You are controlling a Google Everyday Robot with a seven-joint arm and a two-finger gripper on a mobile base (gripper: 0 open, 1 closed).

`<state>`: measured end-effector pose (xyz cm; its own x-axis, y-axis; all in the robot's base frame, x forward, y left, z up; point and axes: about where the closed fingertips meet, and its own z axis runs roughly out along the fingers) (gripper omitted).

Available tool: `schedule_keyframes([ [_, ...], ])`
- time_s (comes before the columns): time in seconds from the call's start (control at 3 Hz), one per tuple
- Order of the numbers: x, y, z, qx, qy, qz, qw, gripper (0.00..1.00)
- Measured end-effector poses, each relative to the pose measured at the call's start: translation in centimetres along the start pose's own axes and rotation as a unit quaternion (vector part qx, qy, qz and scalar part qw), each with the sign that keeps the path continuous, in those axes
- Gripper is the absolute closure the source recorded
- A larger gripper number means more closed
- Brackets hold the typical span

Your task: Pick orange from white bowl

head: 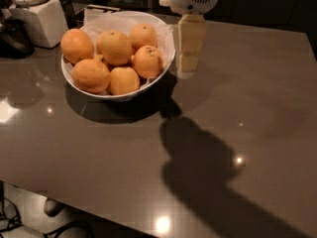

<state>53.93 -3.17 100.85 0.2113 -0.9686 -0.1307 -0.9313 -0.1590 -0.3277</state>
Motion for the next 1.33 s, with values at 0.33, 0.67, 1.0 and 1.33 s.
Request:
schedule_keyframes([
  [0.33, -1.3, -2.3, 1.5, -0.018, -0.003, -0.003, 0.9998, 0.00],
  [0.67, -3.4, -6.0, 3.5, -0.023, -0.011, -0.014, 0.9996, 0.00],
  [1.0, -5.1, -8.6, 5.1, -0.025, -0.024, -0.024, 0.9991, 0.10],
  [1.33, -6.9, -9.8, 6.6, -0.032, -0.033, -0.040, 0.9981, 0.12],
])
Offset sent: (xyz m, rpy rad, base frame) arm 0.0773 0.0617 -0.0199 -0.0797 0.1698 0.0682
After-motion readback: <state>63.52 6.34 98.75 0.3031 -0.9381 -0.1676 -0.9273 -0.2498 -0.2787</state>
